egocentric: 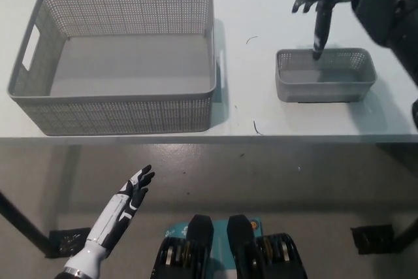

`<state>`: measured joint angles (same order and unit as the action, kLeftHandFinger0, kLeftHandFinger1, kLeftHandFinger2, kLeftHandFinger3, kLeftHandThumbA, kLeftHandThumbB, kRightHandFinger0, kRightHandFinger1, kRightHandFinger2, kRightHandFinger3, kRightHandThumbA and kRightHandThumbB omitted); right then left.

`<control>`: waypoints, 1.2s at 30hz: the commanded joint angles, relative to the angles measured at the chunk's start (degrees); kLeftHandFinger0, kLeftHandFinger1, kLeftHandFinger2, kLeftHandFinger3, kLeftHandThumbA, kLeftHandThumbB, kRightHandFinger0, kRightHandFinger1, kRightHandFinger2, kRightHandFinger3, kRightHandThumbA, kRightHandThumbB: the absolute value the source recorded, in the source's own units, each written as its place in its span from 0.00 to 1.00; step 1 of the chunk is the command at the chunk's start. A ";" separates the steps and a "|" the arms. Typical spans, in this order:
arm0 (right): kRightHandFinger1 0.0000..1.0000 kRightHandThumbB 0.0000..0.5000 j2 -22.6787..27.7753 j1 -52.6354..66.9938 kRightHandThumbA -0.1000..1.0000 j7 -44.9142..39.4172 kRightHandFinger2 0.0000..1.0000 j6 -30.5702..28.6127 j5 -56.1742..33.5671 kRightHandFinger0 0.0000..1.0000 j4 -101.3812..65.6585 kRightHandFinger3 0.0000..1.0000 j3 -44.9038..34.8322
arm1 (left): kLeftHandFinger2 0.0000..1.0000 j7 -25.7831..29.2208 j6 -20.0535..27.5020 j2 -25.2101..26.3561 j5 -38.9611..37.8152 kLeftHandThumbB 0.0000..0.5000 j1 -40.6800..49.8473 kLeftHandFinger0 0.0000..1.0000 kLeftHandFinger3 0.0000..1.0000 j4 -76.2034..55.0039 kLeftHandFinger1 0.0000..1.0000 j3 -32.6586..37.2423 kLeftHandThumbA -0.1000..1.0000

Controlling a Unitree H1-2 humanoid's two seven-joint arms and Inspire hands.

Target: Use the right hand to pick up a small rectangular container and put it into a bigger container on the left side

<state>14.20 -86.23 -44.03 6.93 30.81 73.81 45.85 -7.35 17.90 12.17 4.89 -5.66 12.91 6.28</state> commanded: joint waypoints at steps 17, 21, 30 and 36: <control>1.00 0.72 -1.96 3.54 1.00 8.77 1.00 -5.16 4.70 1.00 8.06 1.00 -0.86 | 1.00 -1.67 2.34 0.49 -0.32 0.64 0.07 1.00 1.00 -2.35 1.00 0.28 1.00; 1.00 0.72 -1.54 4.34 1.00 9.25 1.00 -5.97 5.02 1.00 8.42 1.00 -1.21 | 1.00 -1.53 2.50 0.52 -0.25 0.66 -0.05 1.00 1.00 -1.88 1.00 0.19 1.00; 1.00 0.78 -1.49 6.33 1.00 10.25 1.00 -3.60 3.88 1.00 9.31 1.00 -3.50 | 1.00 -1.80 2.49 0.62 -0.17 0.65 -0.69 1.00 1.00 -1.67 1.00 0.30 1.00; 1.00 0.59 -1.91 8.06 0.94 20.59 1.00 -2.67 1.59 1.00 8.75 1.00 -8.22 | 1.00 -1.85 3.18 0.62 -0.08 0.62 -1.01 1.00 1.00 -1.41 1.00 0.13 1.00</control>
<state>11.94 -78.01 -32.62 3.23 34.62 82.28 41.23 -8.50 18.07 12.17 4.97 -5.53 12.15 6.38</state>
